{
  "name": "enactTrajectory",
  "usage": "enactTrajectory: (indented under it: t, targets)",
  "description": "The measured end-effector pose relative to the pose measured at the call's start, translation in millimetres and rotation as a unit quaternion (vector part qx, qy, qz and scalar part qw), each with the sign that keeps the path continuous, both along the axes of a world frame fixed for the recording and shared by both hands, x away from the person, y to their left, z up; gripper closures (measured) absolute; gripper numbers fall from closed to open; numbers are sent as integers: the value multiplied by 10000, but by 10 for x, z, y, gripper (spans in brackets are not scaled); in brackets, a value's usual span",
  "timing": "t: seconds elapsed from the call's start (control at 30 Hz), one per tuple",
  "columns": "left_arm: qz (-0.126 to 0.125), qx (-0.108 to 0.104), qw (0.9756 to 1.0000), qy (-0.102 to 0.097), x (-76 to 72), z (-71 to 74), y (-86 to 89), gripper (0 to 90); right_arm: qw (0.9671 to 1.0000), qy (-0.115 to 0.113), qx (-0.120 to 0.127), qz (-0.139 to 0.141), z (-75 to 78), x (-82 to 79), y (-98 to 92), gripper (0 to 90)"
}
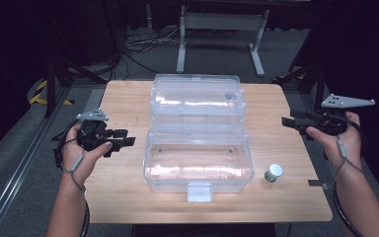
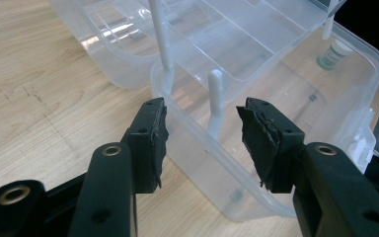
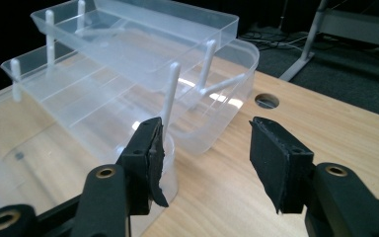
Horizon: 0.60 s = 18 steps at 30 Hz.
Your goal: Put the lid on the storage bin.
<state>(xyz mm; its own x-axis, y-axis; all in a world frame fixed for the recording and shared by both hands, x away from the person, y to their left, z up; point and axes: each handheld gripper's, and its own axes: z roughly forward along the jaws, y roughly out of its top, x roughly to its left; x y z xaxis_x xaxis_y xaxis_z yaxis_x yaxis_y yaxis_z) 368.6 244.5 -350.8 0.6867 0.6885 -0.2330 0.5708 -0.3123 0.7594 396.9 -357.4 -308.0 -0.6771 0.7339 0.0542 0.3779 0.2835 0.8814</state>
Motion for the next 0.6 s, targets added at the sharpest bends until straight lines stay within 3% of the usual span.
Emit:
enactTrajectory:
  t: [0.33,0.6]
  targets:
    - [-63,50,10000,11,-20,4,-32,523,9998,84,77,172,-149,-140,-78,477]
    - [-54,43,10000,26,-26,-4,-16,524,9987,-54,449,237,-217,-229,-61,476]
